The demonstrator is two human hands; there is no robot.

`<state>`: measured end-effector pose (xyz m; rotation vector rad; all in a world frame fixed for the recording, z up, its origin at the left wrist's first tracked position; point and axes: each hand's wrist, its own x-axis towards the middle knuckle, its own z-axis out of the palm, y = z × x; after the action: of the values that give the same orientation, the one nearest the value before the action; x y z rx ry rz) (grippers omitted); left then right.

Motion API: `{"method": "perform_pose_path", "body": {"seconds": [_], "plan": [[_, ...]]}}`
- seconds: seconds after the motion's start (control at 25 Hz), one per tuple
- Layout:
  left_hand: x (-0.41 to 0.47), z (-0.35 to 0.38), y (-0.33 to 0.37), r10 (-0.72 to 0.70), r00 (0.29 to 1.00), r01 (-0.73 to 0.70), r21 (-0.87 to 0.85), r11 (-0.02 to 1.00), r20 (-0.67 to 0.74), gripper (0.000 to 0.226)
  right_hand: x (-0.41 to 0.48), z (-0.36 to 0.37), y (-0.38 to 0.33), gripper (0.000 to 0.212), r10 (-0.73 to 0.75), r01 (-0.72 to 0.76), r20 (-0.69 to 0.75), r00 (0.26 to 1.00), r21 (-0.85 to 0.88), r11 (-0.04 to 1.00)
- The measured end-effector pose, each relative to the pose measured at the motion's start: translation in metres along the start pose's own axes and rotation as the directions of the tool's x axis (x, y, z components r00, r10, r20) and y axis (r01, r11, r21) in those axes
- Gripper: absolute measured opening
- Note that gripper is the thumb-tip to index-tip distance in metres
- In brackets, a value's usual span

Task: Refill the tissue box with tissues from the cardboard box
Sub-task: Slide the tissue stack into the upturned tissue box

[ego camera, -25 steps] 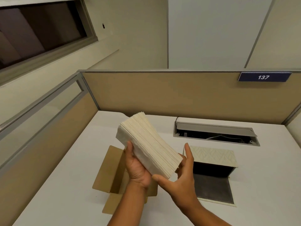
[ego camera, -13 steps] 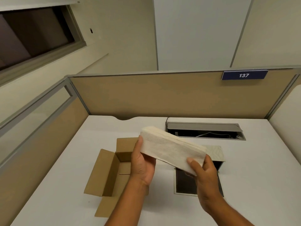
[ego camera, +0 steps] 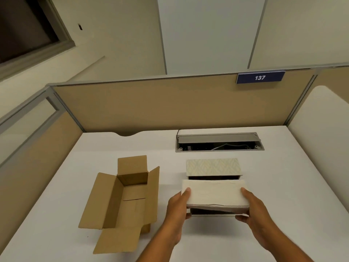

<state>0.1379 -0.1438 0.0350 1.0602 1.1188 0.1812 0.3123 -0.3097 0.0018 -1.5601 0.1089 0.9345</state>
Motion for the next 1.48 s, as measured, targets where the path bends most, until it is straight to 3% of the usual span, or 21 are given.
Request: {"method": "perform_pose_path", "body": {"seconds": [0.2, 0.48, 0.64, 1.04, 1.32, 1.48], "plan": [[0.02, 0.004, -0.027, -0.189, 0.982, 0.189, 0.013, 0.982, -0.008, 0.032, 0.016, -0.016, 0.025, 0.04, 0.102, -0.105, -0.05, 0.994, -0.069, 0.992], [0.061, 0.012, -0.03, -0.259, 0.965, 0.257, -0.056, 0.965, -0.04, 0.041, 0.057, -0.017, 0.033, 0.052, 0.18, -0.185, -0.085, 0.98, -0.056, 0.981], [0.081, 0.017, -0.029, -0.266, 0.962, 0.262, -0.079, 0.962, -0.052, 0.037, 0.077, -0.014, 0.028, 0.046, 0.171, -0.177, -0.096, 0.981, -0.057, 0.982], [0.104, 0.03, -0.029, -0.239, 0.958, 0.257, 0.1, 0.961, -0.158, 0.033, 0.091, -0.011, 0.02, 0.037, 0.204, -0.223, -0.141, 0.969, -0.14, 0.965], [0.112, 0.034, -0.034, -0.214, 0.953, 0.249, 0.149, 0.957, -0.217, 0.042, 0.089, -0.009, 0.019, 0.029, 0.164, -0.187, -0.133, 0.977, -0.184, 0.965], [0.111, 0.034, -0.034, -0.207, 0.954, 0.241, 0.144, 0.96, -0.219, 0.041, 0.09, -0.008, 0.022, 0.035, 0.149, -0.172, -0.13, 0.98, -0.187, 0.967]]}}
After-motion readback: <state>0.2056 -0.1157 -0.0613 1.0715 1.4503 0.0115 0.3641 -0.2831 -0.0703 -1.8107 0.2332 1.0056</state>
